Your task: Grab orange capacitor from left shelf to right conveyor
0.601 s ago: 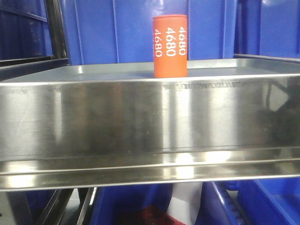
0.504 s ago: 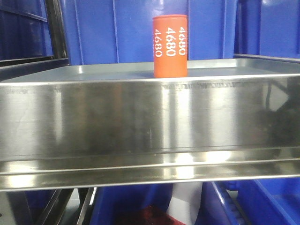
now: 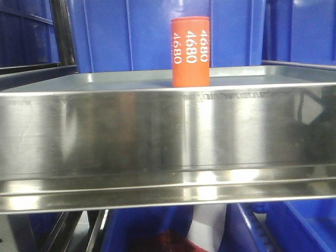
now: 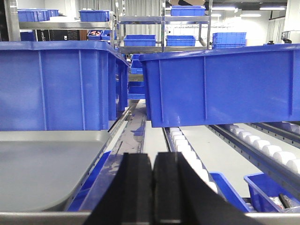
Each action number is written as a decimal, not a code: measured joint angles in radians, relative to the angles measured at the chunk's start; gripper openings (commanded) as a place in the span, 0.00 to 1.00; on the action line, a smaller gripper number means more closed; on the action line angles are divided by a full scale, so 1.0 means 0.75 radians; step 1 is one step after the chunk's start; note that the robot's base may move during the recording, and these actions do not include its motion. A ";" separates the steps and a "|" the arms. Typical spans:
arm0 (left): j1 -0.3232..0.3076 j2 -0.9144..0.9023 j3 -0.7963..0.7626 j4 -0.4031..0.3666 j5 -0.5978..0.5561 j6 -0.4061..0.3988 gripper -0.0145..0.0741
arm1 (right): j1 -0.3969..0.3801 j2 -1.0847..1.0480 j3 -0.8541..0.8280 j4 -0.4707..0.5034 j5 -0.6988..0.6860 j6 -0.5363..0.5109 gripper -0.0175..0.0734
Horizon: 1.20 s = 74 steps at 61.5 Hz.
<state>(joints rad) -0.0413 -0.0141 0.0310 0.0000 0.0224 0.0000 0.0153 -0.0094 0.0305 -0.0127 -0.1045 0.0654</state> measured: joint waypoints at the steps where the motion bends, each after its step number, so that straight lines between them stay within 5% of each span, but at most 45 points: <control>1: 0.000 0.000 0.000 0.000 0.000 0.000 0.05 | 0.000 0.000 0.000 0.000 0.000 0.000 0.26; 43: 0.000 0.000 0.000 0.000 0.000 0.000 0.05 | 0.000 0.000 0.000 0.000 -0.275 0.037 0.26; 59: 0.000 0.000 0.000 0.000 0.000 0.000 0.05 | 0.000 0.081 -0.387 -0.005 0.139 0.066 0.26; 74: 0.000 0.000 0.000 0.000 0.000 0.000 0.05 | 0.083 0.581 -0.989 -0.026 0.599 0.063 0.26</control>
<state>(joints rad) -0.0413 -0.0141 0.0310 0.0000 0.0224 0.0000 0.0775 0.4264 -0.7113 -0.0320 0.3451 0.1123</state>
